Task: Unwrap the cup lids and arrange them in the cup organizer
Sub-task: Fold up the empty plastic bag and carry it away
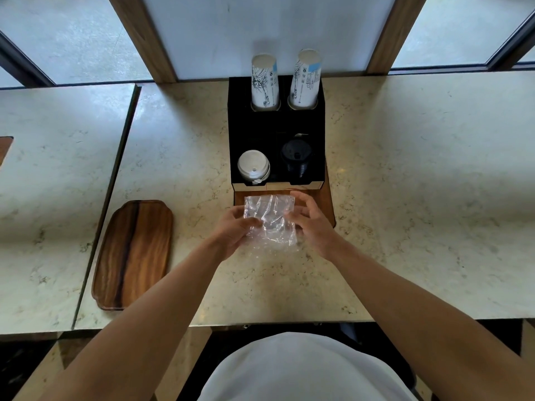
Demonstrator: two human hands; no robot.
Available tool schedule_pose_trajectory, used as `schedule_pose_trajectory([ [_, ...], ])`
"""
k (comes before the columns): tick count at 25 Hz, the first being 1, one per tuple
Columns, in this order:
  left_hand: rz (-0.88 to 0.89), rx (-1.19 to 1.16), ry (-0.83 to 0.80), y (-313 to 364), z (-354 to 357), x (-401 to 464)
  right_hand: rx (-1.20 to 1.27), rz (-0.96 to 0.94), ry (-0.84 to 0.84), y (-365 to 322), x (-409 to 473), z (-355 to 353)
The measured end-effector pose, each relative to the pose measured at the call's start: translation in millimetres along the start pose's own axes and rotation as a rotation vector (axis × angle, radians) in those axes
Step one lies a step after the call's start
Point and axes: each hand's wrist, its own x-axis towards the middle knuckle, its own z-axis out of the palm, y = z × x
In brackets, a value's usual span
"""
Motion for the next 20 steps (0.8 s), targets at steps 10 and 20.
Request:
schedule_pose_trajectory([
  [10,0.132,0.001,0.039,-1.0,1.4,-5.0,-0.096,-0.022,-0.098,12.7,-1.8,-2.0],
  [20,0.235,0.193,-0.159,4.4,-1.2,-17.2,-0.257,-0.050,0.023,4.6,1.8,-7.7],
])
